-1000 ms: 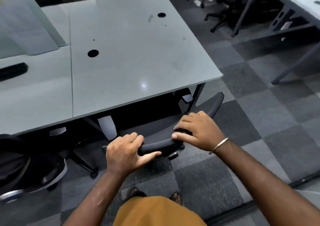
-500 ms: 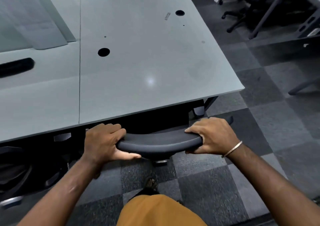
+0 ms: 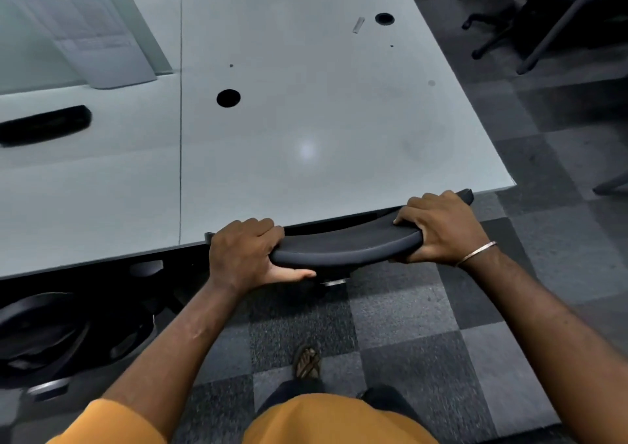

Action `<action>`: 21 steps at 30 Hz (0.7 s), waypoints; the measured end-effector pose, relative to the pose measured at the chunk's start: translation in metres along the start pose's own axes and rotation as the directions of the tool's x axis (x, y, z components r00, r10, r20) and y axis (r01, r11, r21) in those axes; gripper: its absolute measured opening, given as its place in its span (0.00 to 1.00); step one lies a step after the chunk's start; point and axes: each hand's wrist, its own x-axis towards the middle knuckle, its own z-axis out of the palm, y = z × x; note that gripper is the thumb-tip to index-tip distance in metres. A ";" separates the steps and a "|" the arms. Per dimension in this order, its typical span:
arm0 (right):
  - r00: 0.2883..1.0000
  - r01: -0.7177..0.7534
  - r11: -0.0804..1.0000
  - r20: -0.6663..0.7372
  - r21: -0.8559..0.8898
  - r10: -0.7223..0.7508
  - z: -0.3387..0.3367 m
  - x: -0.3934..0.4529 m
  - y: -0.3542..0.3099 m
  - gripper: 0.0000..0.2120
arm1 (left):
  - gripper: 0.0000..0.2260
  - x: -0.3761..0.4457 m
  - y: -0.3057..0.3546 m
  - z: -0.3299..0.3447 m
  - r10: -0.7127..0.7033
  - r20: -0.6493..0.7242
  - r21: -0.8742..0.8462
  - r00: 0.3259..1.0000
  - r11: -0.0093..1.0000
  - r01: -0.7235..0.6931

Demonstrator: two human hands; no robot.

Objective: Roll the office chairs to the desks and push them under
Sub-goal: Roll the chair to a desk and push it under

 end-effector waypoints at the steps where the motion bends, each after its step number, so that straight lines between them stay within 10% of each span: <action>1: 1.000 0.005 1.000 -0.011 0.001 -0.005 0.000 0.001 0.001 0.30 | 0.35 0.001 -0.001 -0.001 0.002 0.015 0.007 1.000 1.000 -0.002; 12: 0.988 0.058 0.996 -0.147 0.064 -0.048 0.012 -0.018 0.000 0.28 | 0.18 0.011 0.041 -0.012 -0.106 0.437 0.132 0.893 0.990 0.053; 21: 0.934 0.216 0.969 -0.314 0.119 -0.169 0.025 -0.069 0.005 0.24 | 0.19 -0.006 0.096 -0.020 -0.232 0.476 0.232 0.848 0.964 0.134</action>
